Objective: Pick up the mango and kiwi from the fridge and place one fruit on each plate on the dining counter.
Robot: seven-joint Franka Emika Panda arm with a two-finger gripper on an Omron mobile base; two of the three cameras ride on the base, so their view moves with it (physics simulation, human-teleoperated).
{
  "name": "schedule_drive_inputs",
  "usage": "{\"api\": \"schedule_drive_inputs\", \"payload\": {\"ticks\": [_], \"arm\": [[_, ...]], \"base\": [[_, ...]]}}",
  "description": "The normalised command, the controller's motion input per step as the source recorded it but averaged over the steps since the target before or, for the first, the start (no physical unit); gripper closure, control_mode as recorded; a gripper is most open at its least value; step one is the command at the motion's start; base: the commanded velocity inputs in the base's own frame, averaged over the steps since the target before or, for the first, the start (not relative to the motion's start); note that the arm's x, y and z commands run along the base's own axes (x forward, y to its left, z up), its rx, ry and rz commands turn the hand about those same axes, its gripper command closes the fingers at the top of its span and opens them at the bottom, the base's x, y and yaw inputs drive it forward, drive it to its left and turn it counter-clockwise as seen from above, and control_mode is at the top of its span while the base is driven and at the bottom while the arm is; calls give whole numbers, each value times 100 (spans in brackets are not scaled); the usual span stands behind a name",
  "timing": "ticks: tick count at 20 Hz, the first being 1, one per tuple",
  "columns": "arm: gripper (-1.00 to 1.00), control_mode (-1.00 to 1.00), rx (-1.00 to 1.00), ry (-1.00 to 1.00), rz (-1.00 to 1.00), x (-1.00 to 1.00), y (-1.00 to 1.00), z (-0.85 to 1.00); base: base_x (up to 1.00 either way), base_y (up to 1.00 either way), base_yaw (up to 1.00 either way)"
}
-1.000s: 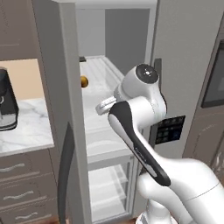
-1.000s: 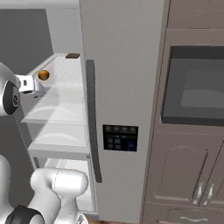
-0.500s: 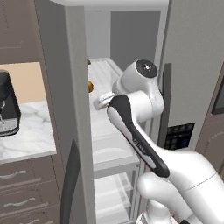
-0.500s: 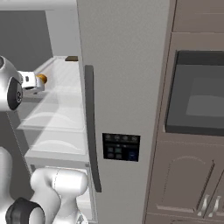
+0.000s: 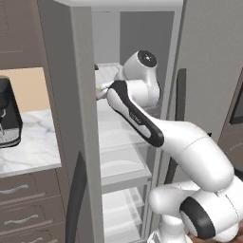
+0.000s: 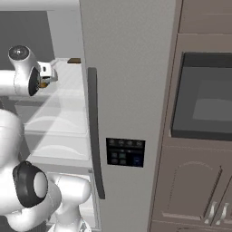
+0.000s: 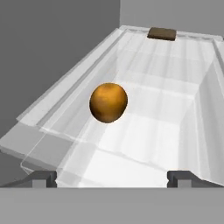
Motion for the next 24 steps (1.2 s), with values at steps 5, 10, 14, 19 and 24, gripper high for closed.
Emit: {"api": "schedule_drive_inputs", "payload": {"ticks": [5,10,14,19,24], "arm": [[-100,-100,0,3,1,75,32,-10],[-100,-100,0,5,4,57,35,-39],[-100,-100,0,2,2,47,25,-46],[-100,-100,0,2,1,54,16,-9],[100,-100,0,2,0,14,3,-4]], "base": [[0,0,0],[0,0,0],[0,0,0],[0,0,0],[0,0,0]]}}
